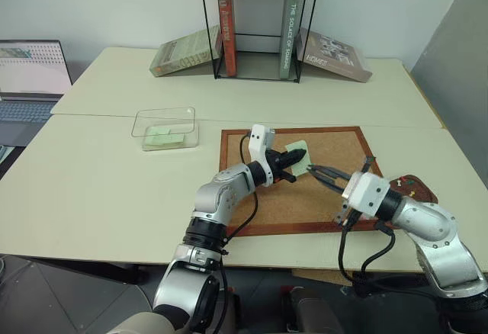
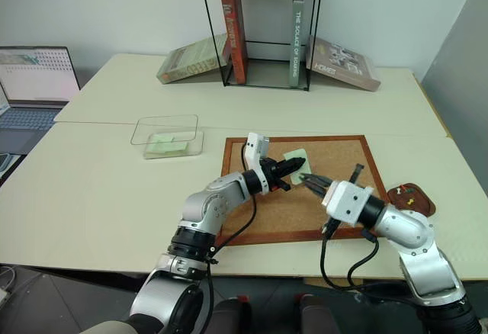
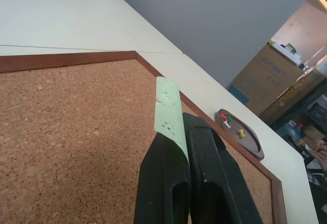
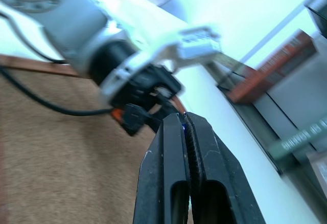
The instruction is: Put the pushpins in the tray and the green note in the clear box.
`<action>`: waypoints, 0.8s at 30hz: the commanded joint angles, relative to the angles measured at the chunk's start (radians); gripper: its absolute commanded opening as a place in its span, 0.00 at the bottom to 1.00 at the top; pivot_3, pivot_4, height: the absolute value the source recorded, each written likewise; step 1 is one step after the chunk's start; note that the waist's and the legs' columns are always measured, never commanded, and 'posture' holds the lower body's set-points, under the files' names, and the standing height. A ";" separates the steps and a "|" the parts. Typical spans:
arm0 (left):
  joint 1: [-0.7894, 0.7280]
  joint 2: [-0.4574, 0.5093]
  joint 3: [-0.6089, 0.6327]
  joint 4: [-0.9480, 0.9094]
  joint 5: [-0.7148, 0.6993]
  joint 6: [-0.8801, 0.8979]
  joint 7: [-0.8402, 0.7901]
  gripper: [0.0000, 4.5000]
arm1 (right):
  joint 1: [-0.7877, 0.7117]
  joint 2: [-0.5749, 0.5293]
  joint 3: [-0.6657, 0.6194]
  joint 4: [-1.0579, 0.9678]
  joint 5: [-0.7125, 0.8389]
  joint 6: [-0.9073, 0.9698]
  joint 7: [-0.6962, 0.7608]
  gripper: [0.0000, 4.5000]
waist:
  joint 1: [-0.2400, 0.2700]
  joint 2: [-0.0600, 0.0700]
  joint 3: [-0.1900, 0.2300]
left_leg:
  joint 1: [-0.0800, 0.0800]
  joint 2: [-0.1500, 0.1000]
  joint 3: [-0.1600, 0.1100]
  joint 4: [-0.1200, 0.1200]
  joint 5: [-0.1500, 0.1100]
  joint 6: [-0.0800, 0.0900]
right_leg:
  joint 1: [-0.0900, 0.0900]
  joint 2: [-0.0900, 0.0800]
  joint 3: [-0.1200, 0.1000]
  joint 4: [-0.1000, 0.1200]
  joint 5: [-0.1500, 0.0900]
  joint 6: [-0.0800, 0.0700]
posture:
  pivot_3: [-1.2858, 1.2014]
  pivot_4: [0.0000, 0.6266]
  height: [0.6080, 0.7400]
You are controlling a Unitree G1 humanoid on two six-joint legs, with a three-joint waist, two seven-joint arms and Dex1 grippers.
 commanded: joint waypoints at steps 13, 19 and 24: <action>0.076 0.065 -0.054 -0.320 -0.002 0.020 0.039 0.01 | 0.070 -0.016 -0.364 0.192 0.032 0.500 -0.235 0.00 | 0.002 0.001 -0.001 | 0.001 0.000 0.001 0.000 0.000 0.000 | 0.000 -0.002 0.001 0.001 0.000 0.000 | 0.52 0.24 1.00; 0.089 0.068 -0.075 -0.342 -0.007 0.023 0.050 0.00 | 0.066 -0.008 -0.349 0.199 0.067 0.596 -0.231 0.24 | -0.001 0.001 -0.001 | 0.001 0.000 0.001 0.000 0.000 0.000 | 0.000 0.001 0.001 0.001 0.000 0.000 | 0.52 0.24 1.00; 0.089 0.075 -0.089 -0.346 -0.004 0.020 0.054 0.00 | 0.051 -0.005 -0.335 0.220 0.062 0.618 -0.246 0.48 | -0.002 0.001 -0.001 | 0.001 0.000 0.001 0.000 0.000 0.000 | 0.000 0.002 0.001 0.001 0.000 0.000 | 0.52 0.24 1.00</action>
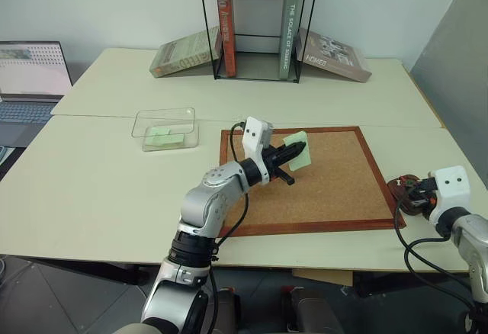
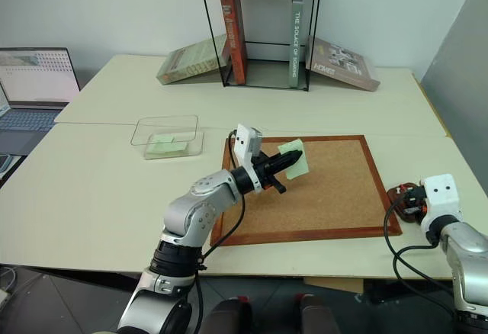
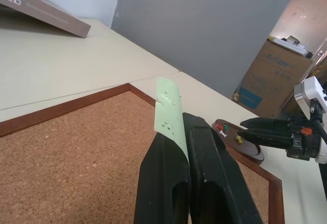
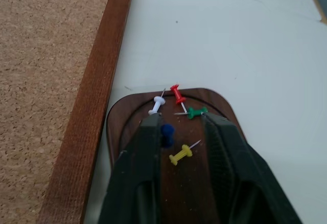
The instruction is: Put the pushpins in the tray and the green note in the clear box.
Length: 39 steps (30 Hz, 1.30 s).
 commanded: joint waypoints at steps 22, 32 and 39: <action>-0.010 0.009 -0.022 -0.036 0.004 -0.020 0.001 0.00 | -0.056 0.004 -0.039 0.023 0.007 -0.053 -0.066 0.99 | -0.001 0.000 0.000 | 0.000 0.000 0.000 0.000 0.000 0.000 | 0.000 0.000 0.000 0.000 0.000 0.000 | 0.52 0.24 1.00; -0.044 0.030 0.045 -0.103 -0.035 0.009 0.031 0.00 | -0.079 0.024 -0.051 -0.146 0.221 -0.177 0.122 0.99 | -0.003 0.000 0.000 | 0.000 0.001 -0.001 0.000 0.000 0.000 | 0.000 0.002 0.000 0.000 0.000 0.000 | 0.52 0.24 1.00; -0.050 0.229 0.209 -0.161 -0.065 0.086 0.059 0.00 | -0.284 -0.003 0.182 -0.297 0.391 -0.052 0.276 0.99 | -0.016 0.000 0.001 | 0.001 0.004 -0.001 0.000 0.000 0.000 | 0.000 0.005 0.000 0.001 0.000 0.000 | 0.52 0.24 1.00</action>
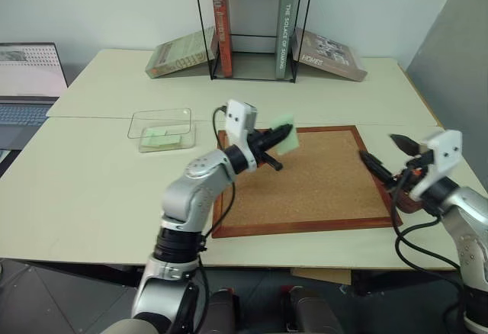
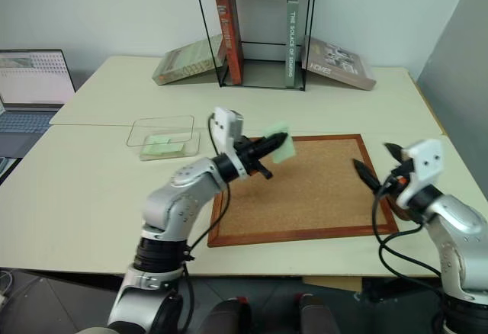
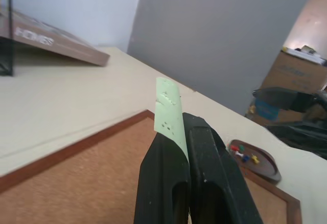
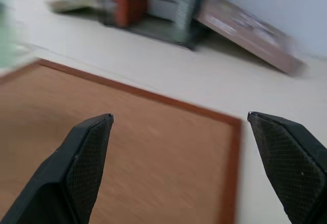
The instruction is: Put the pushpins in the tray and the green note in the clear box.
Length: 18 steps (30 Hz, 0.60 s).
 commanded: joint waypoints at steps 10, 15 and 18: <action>-0.087 0.389 0.216 0.199 0.063 -0.041 -0.027 0.00 | -0.478 0.072 0.370 0.106 0.070 0.231 0.081 0.99 | 0.001 -0.002 0.002 | -0.001 -0.002 0.000 0.000 0.000 0.000 | -0.001 -0.003 -0.001 -0.001 0.000 -0.001 | 0.52 0.24 1.00; -0.149 0.447 0.221 0.389 0.115 -0.126 -0.044 0.00 | -0.586 0.162 0.427 0.170 0.029 0.236 0.054 0.99 | 0.015 -0.003 0.003 | -0.003 -0.003 -0.001 0.000 0.000 0.000 | -0.003 -0.009 -0.002 -0.001 0.000 -0.001 | 0.52 0.24 1.00; -0.199 0.460 0.213 0.524 0.155 -0.193 -0.044 0.00 | -0.596 0.183 0.449 0.196 -0.006 0.221 0.039 0.99 | 0.018 -0.003 0.003 | -0.005 -0.004 -0.001 0.000 0.000 0.000 | -0.004 -0.010 -0.003 -0.001 0.001 -0.002 | 0.52 0.24 1.00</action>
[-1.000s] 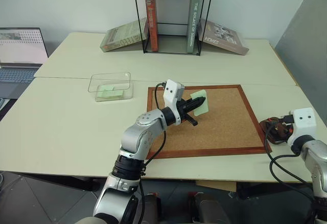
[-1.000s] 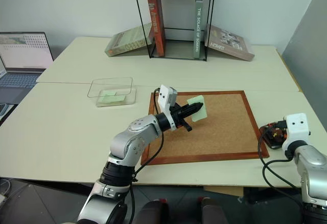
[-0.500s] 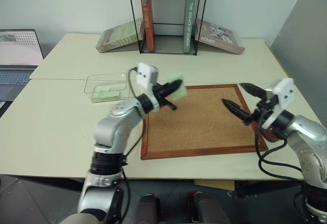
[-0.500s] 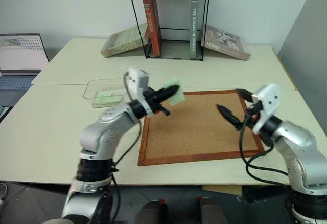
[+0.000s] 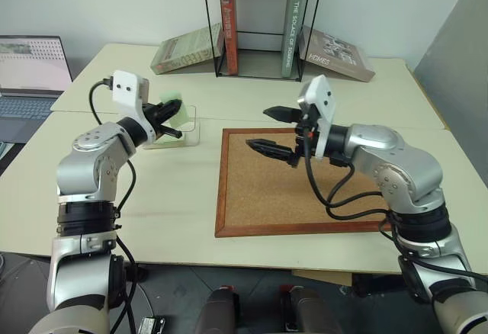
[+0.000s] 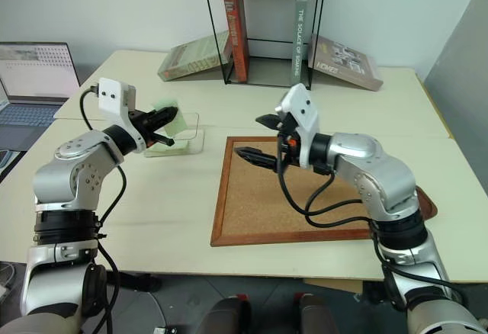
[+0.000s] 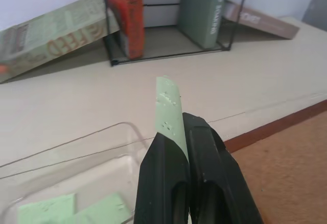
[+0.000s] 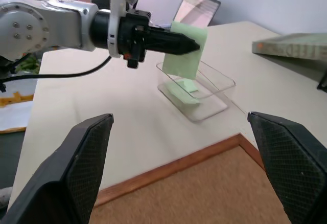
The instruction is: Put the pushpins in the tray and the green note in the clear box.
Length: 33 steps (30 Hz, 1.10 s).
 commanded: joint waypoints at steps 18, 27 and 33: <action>-0.314 0.008 -0.062 0.706 0.230 -0.382 -0.015 0.09 | 0.028 -0.009 0.076 -0.039 -0.081 0.023 0.008 1.00 | -0.007 -0.001 0.001 | -0.011 -0.001 0.001 0.002 0.000 0.000 | -0.012 0.000 -0.001 0.005 0.003 -0.004 | 0.52 0.24 1.00; -0.333 0.006 -0.063 0.726 0.261 -0.386 -0.026 0.46 | 0.032 0.000 0.065 -0.044 -0.081 0.029 -0.005 1.00 | -0.007 -0.001 0.001 | -0.010 -0.001 0.002 0.004 0.000 0.000 | -0.013 0.000 -0.001 0.011 0.003 -0.004 | 0.52 0.24 1.00; -0.320 0.014 -0.084 0.709 0.293 -0.396 -0.017 0.74 | 0.032 0.003 0.063 -0.040 -0.081 0.026 -0.009 1.00 | -0.008 -0.001 0.001 | -0.010 -0.001 0.001 0.004 0.000 0.000 | -0.014 0.000 -0.001 0.012 0.003 -0.004 | 0.52 0.24 1.00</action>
